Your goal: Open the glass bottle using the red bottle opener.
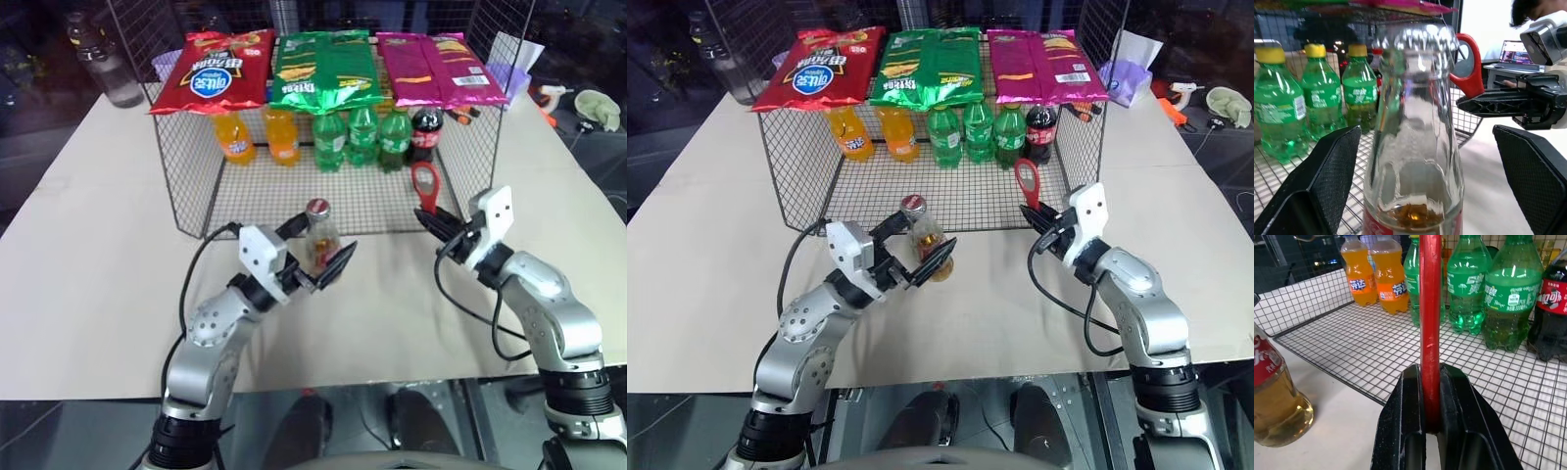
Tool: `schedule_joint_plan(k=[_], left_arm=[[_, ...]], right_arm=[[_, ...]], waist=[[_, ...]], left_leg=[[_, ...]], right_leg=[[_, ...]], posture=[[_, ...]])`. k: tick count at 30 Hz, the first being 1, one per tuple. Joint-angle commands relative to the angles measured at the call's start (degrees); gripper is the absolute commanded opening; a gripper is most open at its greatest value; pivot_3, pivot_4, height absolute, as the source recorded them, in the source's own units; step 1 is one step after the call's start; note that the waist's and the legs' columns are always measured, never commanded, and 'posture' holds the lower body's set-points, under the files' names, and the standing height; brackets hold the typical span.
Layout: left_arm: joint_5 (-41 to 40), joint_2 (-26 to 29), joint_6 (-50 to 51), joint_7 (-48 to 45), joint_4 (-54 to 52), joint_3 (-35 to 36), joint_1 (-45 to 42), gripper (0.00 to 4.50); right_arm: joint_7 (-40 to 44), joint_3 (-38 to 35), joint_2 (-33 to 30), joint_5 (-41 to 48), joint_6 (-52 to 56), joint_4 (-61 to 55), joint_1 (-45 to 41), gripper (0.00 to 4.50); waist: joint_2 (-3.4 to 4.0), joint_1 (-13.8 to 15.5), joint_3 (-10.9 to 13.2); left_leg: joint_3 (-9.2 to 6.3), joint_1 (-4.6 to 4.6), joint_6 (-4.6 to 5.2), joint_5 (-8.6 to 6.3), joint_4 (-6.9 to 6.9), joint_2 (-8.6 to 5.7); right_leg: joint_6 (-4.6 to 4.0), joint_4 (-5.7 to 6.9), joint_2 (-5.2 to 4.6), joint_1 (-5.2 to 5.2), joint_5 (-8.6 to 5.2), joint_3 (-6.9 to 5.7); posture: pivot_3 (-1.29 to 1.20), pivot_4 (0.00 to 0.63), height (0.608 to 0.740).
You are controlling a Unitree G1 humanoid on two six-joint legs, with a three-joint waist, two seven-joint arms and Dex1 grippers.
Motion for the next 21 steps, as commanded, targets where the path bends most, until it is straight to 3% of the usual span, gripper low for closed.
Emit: schedule_joint_plan(k=[1,15,16,18,19,21], left_arm=[[0.07,0.18,-0.29,0.28,-2.54,-0.57,0.16,4.47],[0.34,0.8,-0.38,0.35,-1.1,-0.08,-1.01,4.47],[-0.09,0.75,-0.3,0.21,-0.98,0.16,-1.06,3.95],[0.06,0.93,-0.4,0.21,-0.64,0.48,-1.15,3.44],[0.13,1.08,-0.29,0.03,-0.39,0.41,-1.01,2.81],[0.2,1.25,-0.2,-0.21,-0.15,0.33,-0.78,2.81]], right_arm=[[0.79,-0.18,-0.13,0.01,-1.49,-1.22,-0.19,0.0],[0.78,-0.67,0.26,-0.31,-2.62,-0.74,-1.11,0.0],[0.82,-0.6,0.25,-0.38,-2.69,-0.74,-0.99,0.0],[0.86,-0.51,0.26,-0.48,-2.78,-0.75,-0.88,0.0],[0.81,-0.48,0.31,-0.51,-2.76,-0.77,-0.86,0.0],[0.71,-0.42,0.38,-0.57,-2.73,-0.84,-0.83,0.0]], waist=[[0.0,0.0,0.0],[0.0,0.02,0.0],[0.0,0.03,0.0],[0.0,0.03,0.0],[0.0,0.02,0.0],[0.0,0.03,0.0]], left_leg=[[0.0,0.0,0.0,0.0,0.0,0.0],[0.01,0.01,0.0,0.0,-0.01,0.0],[0.01,0.0,0.0,0.0,-0.01,0.0],[0.0,0.01,0.0,0.0,-0.02,0.0],[0.01,0.0,0.0,0.0,-0.02,0.0],[0.01,0.0,0.0,0.0,-0.02,0.0]], right_leg=[[0.0,0.0,0.0,0.0,0.0,0.0],[0.0,-0.01,0.0,0.0,0.0,0.01],[0.0,-0.01,0.0,0.0,0.0,0.0],[0.0,-0.01,0.0,0.0,0.0,0.0],[0.0,-0.02,0.0,0.0,0.0,0.0],[0.0,-0.02,0.0,0.0,0.0,0.0]], posture=[[0.0,0.15,0.74],[0.0,0.15,0.74],[0.0,0.15,0.74],[0.0,0.15,0.74],[0.0,0.15,0.74],[0.0,0.15,0.74]])
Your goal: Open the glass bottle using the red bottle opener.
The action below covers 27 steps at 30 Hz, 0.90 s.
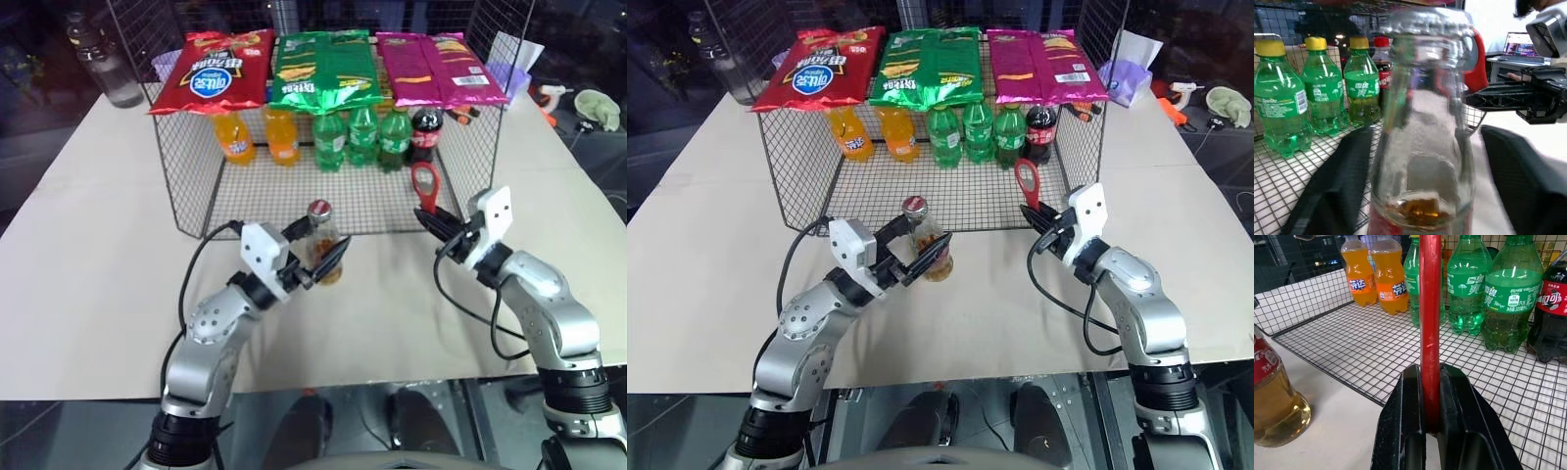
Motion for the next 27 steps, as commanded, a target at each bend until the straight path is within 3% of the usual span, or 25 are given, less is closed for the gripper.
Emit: schedule_joint_plan(k=[1,10,11,13,22,27], left_arm=[[-0.34,0.42,-0.31,-0.69,-0.31,-0.1,0.12,2.81],[-0.99,0.33,-0.4,-1.3,0.04,0.1,0.13,2.81],[-0.83,0.33,-0.37,-1.21,0.11,0.11,0.09,2.37],[-0.18,0.42,-0.44,-0.94,0.34,0.01,-0.01,2.28],[0.06,-0.15,-0.52,-0.86,1.31,-1.01,-0.56,2.28],[-0.12,-0.46,-0.32,-0.85,1.88,-1.04,-1.38,2.28]], right_arm=[[0.04,-0.59,0.16,0.13,-1.42,-1.33,-0.64,0.0],[0.79,0.35,-0.35,-0.83,-1.66,-2.27,-1.31,0.0],[0.97,0.59,-0.49,-1.18,-1.88,-2.44,-1.41,0.0],[1.4,1.92,-1.25,-3.36,-3.72,-2.93,-1.85,0.0],[0.67,15.65,-1.41,-23.14,-24.81,-0.5,-6.17,0.0],[-1.08,18.94,-0.56,-30.15,-35.0,3.19,-7.77,0.0]], waist=[[0.0,0.0,0.0],[0.0,0.01,0.0],[0.0,0.01,0.0],[0.0,0.0,0.0],[0.0,-0.07,0.0],[0.0,0.11,0.0]], left_leg=[[0.0,0.0,0.0,0.0,0.0,0.0],[0.0,0.01,0.0,0.0,0.0,0.0],[0.0,0.01,0.0,0.0,0.0,0.0],[0.0,0.01,0.0,0.0,0.0,0.0],[0.04,0.06,-0.01,0.0,-0.03,0.02],[0.02,0.08,-0.01,0.0,-0.02,0.01]], right_leg=[[0.0,0.0,0.0,0.0,0.0,0.0],[0.0,0.0,0.0,0.01,0.0,0.0],[0.0,0.0,0.0,0.01,0.0,0.0],[0.0,-0.01,0.0,0.01,0.0,0.0],[0.0,-0.01,0.01,0.02,0.0,0.01],[0.0,-0.08,0.01,0.08,0.0,-0.01]], posture=[[0.0,0.15,0.74],[0.0,0.15,0.74],[0.0,0.15,0.74],[0.0,0.15,0.74],[0.0,0.15,0.74],[0.0,0.15,0.74]])
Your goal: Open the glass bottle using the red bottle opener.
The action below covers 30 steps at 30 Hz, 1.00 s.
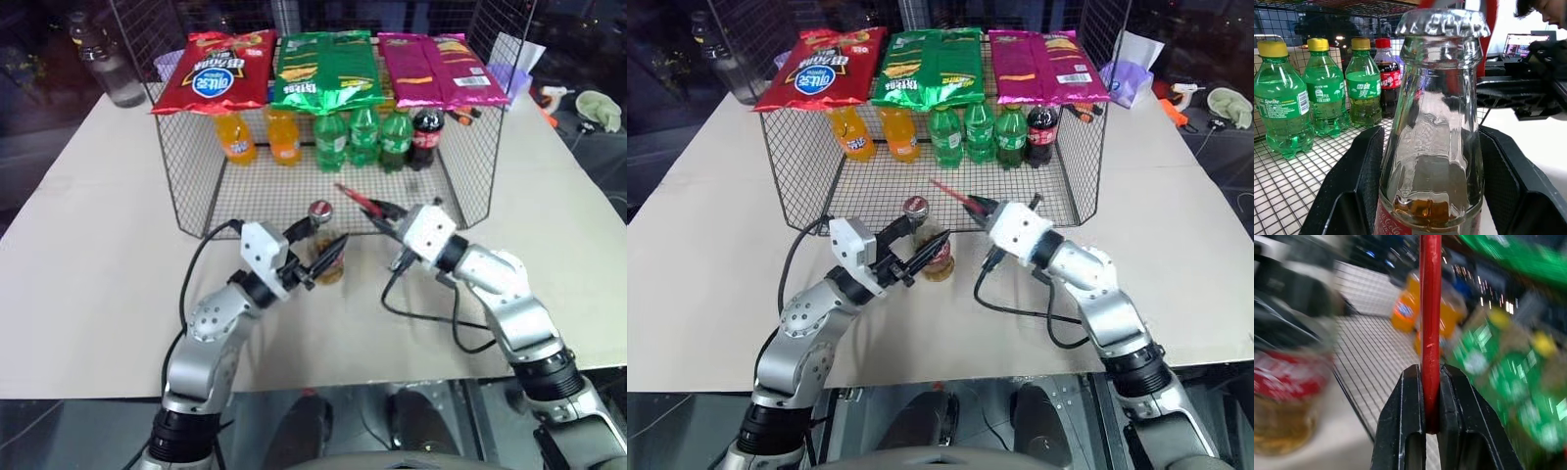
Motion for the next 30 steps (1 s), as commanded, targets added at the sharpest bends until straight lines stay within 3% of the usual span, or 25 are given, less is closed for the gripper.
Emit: schedule_joint_plan(k=[1,8,14,20,24,30], left_arm=[[0.0,-0.14,0.27,-0.2,0.29,-0.84,-0.56,2.28],[-0.59,-0.4,0.41,-0.8,0.5,-0.88,-0.71,2.28],[-0.86,-0.84,0.43,-1.1,1.53,-0.83,-1.47,2.28],[-0.62,-1.05,0.39,-1.11,2.06,-0.73,-1.91,2.28],[-0.6,-1.01,0.55,-1.13,2.06,-0.71,-2.0,2.28],[-0.54,-1.26,0.71,-1.15,2.36,-1.02,-2.18,2.28]], right_arm=[[-1.85,1.46,-0.04,-5.48,-8.28,1.78,-1.31,0.0],[-7.59,3.43,0.51,-14.57,-20.08,11.41,-3.39,0.0],[-17.45,5.76,0.43,-26.49,-31.63,20.29,-7.16,0.0],[-23.04,7.2,1.29,-31.13,-37.76,25.62,-9.71,0.0],[-22.37,7.79,1.2,-29.83,-40.13,28.51,-10.07,0.0],[-12.34,11.14,1.09,-22.04,-41.37,32.98,-10.24,0.0]], waist=[[0.0,0.03,0.0],[0.0,0.08,-0.01],[-0.01,0.07,-0.03],[0.0,0.11,-0.08],[0.0,0.07,-0.09],[0.1,0.04,-0.25]], left_leg=[[0.0,0.0,0.0,0.0,0.0,0.0],[0.01,0.05,-0.01,0.0,-0.01,0.0],[0.02,0.08,-0.01,0.01,-0.01,-0.01],[0.03,0.15,-0.01,0.01,-0.01,-0.02],[0.03,0.19,-0.01,0.01,-0.01,-0.01],[0.03,0.28,-0.01,0.01,-0.01,0.0]], right_leg=[[0.0,0.0,0.0,0.0,0.0,0.0],[0.0,0.0,0.01,0.03,0.0,0.01],[0.0,0.01,0.01,0.05,0.0,0.01],[0.0,-0.01,0.01,0.14,0.0,0.02],[0.0,0.0,0.02,0.17,0.0,0.02],[0.0,-0.04,0.02,0.29,0.0,0.02]], posture=[[0.0,0.15,0.74],[0.0,0.15,0.74],[0.0,0.15,0.74],[0.0,0.15,0.74],[0.0,0.15,0.74],[0.0,0.15,0.74]])
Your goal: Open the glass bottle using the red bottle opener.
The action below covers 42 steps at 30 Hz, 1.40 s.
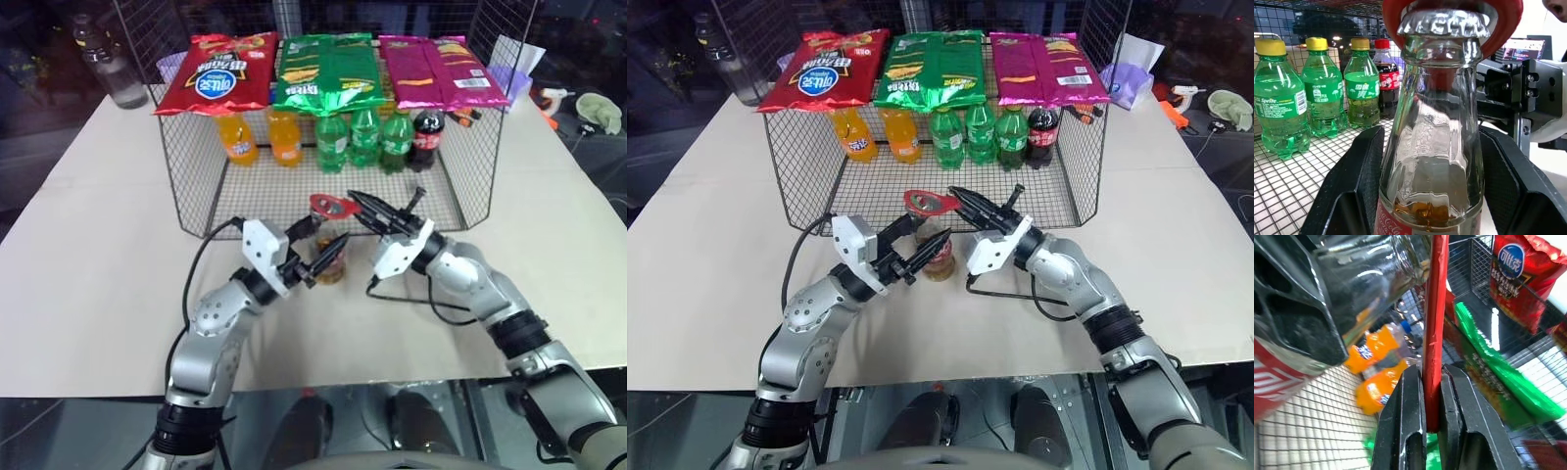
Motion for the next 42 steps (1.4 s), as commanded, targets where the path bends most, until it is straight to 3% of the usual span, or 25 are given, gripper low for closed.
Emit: schedule_joint_plan(k=[1,10,19,28,32,37,42], left_arm=[[0.0,-0.54,0.61,0.16,0.28,-1.25,-1.09,2.28],[0.32,-0.78,0.53,-0.13,1.43,-1.52,-2.32,2.28],[0.35,-0.88,0.62,-0.49,2.13,-1.66,-3.08,2.28],[0.58,-1.39,0.37,-0.18,2.26,-1.97,-3.23,2.28],[0.64,-1.45,0.39,-0.09,2.04,-1.96,-2.89,2.28],[0.61,-1.18,0.3,-0.27,2.19,-1.75,-2.64,2.28],[0.65,-1.03,0.03,-0.3,2.26,-1.63,-2.72,2.28]], right_arm=[[8.75,6.7,-0.36,0.42,-2.2,1.81,0.38,0.0],[8.54,4.07,-4.92,-4.69,-3.4,1.86,-6.45,0.0],[9.65,1.93,-13.3,-6.08,-9.42,5.49,-17.93,0.0],[8.56,-1.27,-14.66,-5.36,-9.04,5.74,-22.8,0.0],[7.87,-3.76,-14.0,-1.28,-7.09,5.0,-21.94,0.0],[10.79,-6.63,-11.65,10.08,-2.61,-0.09,-17.4,0.0],[16.41,-7.47,-10.17,19.94,8.24,-6.83,-9.35,0.0]], waist=[[0.05,0.0,-0.08],[0.08,0.02,-0.08],[0.14,0.96,-0.02],[0.12,0.92,0.0],[0.12,0.95,0.01],[0.12,0.94,0.01],[0.12,1.03,0.01]], left_leg=[[0.0,0.05,0.0,0.0,0.0,0.0],[-0.07,1.01,0.03,-0.02,-0.23,0.02],[-0.19,0.9,0.03,-0.02,-0.22,0.0],[-0.23,0.66,0.02,-0.02,-0.39,0.05],[-0.22,0.61,0.02,-0.02,-0.39,0.05],[-0.23,0.51,0.02,-0.02,-0.39,0.07],[-0.23,0.48,0.02,-0.02,-0.37,0.07]], right_leg=[[0.0,-0.02,0.0,0.06,0.0,0.0],[-0.01,-0.34,0.04,1.06,-0.01,-0.08],[0.0,-0.51,0.01,1.08,0.0,-0.18],[-0.01,-0.66,0.0,0.88,0.0,-0.21],[-0.01,-0.66,0.0,0.83,0.0,-0.2],[-0.01,-0.66,-0.01,0.73,0.0,-0.2],[-0.01,-0.66,-0.01,0.73,0.0,-0.2]], posture=[[0.0,0.15,0.74],[0.0,0.15,0.74],[0.0,0.15,0.74],[0.0,0.15,0.74],[0.0,0.15,0.74],[0.0,0.15,0.74],[0.0,0.15,0.74]])
